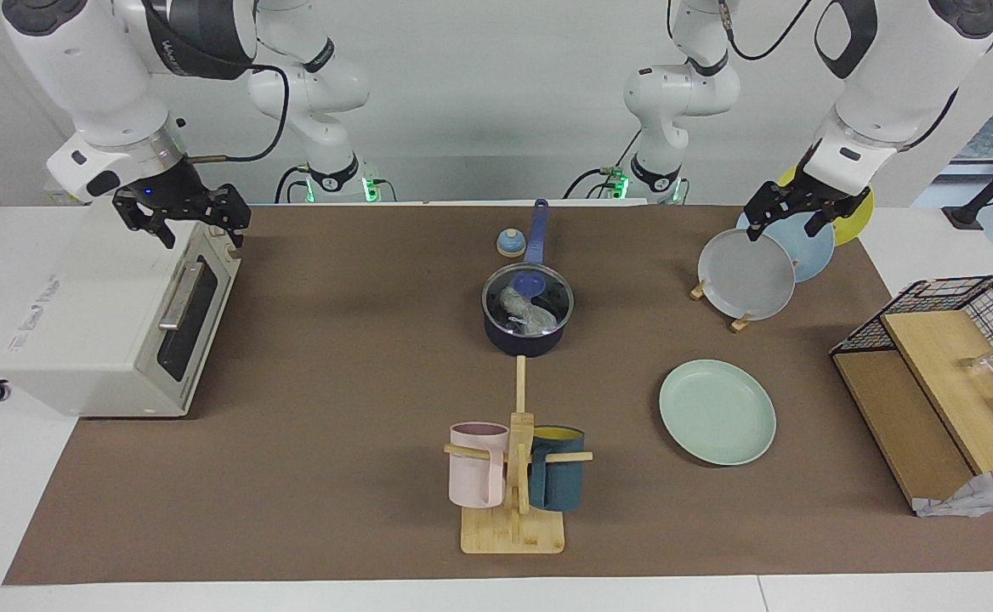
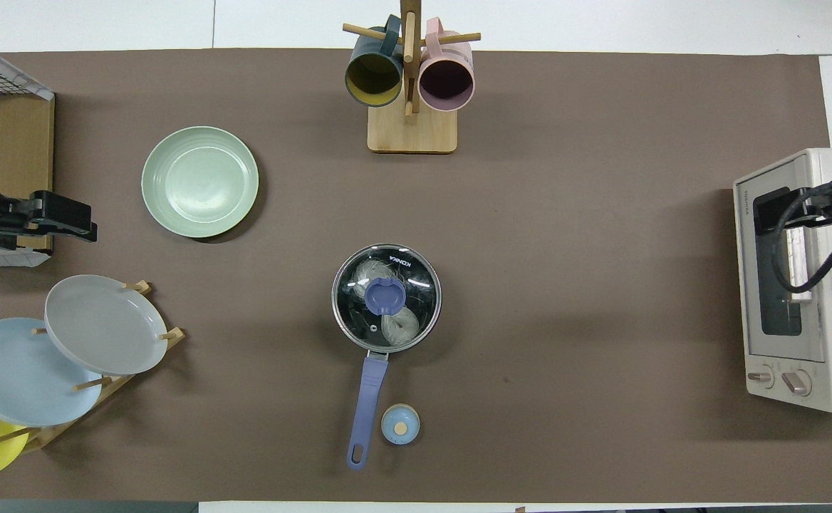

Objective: Transfer vermicelli from pot to plate

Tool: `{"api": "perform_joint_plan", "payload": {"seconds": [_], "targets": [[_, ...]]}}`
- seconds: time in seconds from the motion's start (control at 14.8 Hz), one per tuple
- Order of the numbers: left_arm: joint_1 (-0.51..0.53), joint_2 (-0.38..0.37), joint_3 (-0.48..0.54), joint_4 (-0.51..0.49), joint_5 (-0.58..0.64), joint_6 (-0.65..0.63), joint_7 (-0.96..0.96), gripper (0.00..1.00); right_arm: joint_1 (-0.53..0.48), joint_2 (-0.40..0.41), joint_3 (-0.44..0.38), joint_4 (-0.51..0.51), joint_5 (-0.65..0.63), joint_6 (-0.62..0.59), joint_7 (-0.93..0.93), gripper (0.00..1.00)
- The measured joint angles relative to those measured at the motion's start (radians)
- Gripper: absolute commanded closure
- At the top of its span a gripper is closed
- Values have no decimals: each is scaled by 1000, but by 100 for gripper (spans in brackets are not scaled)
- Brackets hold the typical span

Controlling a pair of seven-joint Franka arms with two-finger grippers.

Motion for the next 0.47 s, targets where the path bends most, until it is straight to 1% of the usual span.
{"api": "perform_joint_plan", "payload": {"seconds": [0.47], "targets": [[0,0,0,0,0,0,0,0,4,0,9,0,10,0,-1,0]]}}
